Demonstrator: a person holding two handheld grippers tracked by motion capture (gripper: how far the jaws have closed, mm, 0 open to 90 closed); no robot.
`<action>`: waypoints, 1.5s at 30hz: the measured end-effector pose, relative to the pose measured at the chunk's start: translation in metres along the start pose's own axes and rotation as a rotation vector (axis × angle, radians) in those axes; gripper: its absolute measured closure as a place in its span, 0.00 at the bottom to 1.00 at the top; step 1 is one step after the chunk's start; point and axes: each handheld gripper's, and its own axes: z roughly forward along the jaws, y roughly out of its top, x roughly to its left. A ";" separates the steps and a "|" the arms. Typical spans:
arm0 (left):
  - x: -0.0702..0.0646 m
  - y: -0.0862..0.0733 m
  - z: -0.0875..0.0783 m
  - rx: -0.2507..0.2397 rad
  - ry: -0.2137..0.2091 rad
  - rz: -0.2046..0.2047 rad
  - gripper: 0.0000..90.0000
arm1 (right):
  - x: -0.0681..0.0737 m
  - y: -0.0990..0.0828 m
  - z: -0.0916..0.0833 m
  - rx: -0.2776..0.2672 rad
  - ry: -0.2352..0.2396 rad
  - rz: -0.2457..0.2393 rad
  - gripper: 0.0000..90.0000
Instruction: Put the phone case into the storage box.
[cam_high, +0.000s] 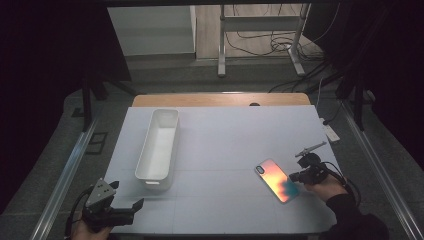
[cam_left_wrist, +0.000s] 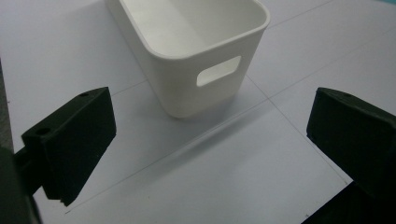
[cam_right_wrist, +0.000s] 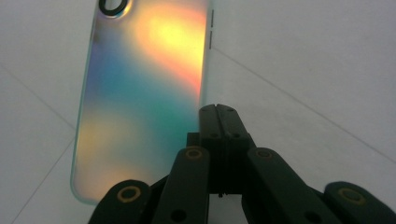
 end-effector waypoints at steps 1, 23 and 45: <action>0.000 0.000 0.000 0.000 0.000 0.000 0.02 | 0.000 0.000 0.000 0.000 0.000 0.000 0.99; 0.000 0.000 0.001 0.002 0.002 0.003 0.02 | 0.008 -0.008 -0.012 -0.054 -0.042 0.013 0.85; -0.001 0.001 0.001 0.008 0.005 0.006 0.02 | 0.024 -0.017 -0.025 -0.004 -0.118 -0.010 0.00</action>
